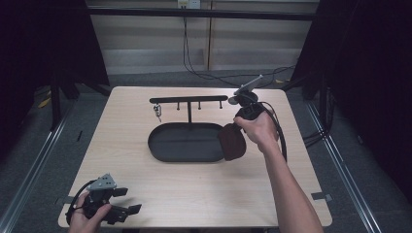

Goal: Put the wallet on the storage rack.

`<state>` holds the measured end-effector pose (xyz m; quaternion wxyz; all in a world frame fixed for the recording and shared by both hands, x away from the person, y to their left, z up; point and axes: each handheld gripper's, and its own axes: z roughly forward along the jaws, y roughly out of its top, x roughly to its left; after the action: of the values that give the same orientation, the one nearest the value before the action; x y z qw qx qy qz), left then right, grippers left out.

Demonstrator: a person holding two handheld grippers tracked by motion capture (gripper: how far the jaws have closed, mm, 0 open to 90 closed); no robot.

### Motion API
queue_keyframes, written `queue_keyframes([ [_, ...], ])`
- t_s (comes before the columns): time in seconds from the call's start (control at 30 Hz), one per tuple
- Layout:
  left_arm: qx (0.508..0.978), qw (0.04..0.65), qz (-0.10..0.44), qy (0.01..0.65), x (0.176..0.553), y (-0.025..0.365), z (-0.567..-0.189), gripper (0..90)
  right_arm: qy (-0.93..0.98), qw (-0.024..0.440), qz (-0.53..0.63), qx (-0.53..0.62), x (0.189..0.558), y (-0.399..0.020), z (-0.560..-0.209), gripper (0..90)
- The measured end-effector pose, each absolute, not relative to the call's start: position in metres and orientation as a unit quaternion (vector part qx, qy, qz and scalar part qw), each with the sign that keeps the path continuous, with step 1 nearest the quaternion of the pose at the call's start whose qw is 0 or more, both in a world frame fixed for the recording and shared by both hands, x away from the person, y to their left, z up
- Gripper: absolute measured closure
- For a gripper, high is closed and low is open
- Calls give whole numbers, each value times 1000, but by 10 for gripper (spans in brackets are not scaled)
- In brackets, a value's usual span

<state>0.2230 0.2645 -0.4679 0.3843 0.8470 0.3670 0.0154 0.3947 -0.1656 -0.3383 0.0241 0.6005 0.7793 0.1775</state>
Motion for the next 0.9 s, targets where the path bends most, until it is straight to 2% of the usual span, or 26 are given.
queue_keyframes([
  [0.27, 848, 383, 12, 366, 223, 264, -468, 165, 759, 29, 204, 617, 405, -167, -343, 839],
  [0.9, 848, 381, 13, 369, 224, 264, -469, 164, 741, 0, 258, 620, 419, -158, -372, 842],
])
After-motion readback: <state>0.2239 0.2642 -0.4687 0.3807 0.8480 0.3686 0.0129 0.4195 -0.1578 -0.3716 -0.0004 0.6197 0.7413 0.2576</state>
